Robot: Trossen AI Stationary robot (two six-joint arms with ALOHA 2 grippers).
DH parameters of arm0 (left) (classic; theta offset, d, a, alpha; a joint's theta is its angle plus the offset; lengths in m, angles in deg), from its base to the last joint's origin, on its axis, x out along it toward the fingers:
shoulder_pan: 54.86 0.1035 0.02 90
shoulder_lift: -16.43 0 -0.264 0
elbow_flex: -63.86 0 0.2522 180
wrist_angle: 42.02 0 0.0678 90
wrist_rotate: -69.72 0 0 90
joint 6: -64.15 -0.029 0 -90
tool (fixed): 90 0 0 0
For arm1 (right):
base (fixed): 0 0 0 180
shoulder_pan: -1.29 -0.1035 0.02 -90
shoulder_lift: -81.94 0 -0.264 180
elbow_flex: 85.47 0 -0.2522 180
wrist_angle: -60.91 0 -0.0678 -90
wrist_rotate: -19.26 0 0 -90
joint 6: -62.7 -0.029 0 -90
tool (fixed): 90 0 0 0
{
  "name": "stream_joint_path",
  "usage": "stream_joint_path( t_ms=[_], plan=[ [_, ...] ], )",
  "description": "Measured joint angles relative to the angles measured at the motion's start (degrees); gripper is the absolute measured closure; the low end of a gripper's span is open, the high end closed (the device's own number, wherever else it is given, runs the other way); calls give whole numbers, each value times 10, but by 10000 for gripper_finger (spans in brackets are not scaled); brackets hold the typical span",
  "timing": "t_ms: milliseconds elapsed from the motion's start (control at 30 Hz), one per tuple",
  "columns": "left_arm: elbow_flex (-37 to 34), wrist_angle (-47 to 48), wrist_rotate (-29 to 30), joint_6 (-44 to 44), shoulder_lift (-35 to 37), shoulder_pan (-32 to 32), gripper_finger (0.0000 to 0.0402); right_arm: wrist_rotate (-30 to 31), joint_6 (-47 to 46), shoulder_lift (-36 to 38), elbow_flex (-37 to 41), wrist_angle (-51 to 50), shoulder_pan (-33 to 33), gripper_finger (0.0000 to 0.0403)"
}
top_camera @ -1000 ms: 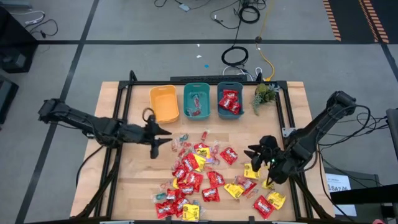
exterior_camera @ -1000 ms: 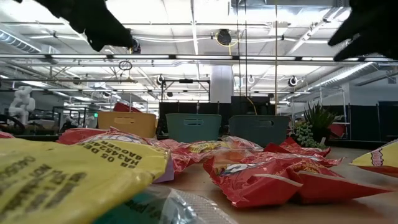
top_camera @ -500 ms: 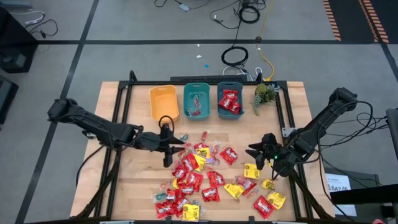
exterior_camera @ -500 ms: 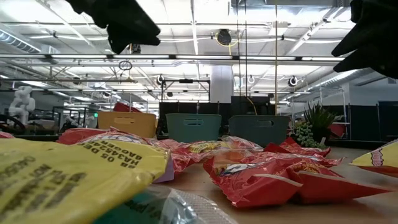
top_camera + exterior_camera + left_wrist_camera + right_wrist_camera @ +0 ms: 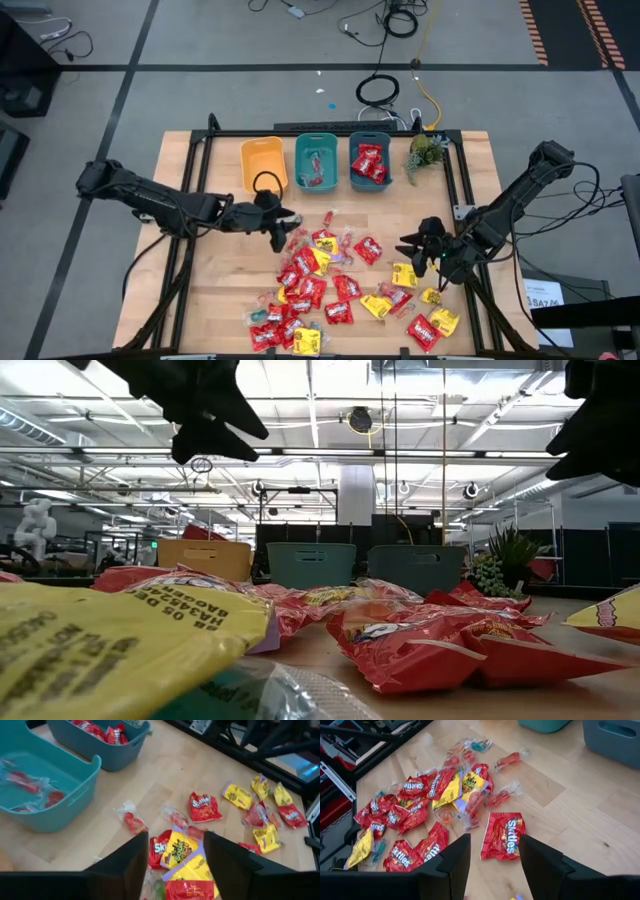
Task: Sort candy
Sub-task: Put the light orange gummy candy into the blue bin
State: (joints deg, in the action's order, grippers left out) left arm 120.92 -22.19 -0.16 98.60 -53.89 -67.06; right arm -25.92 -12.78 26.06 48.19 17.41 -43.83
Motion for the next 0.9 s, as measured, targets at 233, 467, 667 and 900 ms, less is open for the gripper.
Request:
stream_joint_path(
  t_ms=[233,467,667,900],
  plan=[
    [0,0,-1,11,0,2,171,19,-2,0,0,0,0,243],
    [0,60,-18,7,0,1,171,48,-19,0,0,0,2,243],
    [-5,166,-18,-4,-20,1,171,48,-19,0,0,4,2,243],
    [-19,154,-56,-4,-94,2,171,51,-19,0,0,11,15,243]
  ],
)
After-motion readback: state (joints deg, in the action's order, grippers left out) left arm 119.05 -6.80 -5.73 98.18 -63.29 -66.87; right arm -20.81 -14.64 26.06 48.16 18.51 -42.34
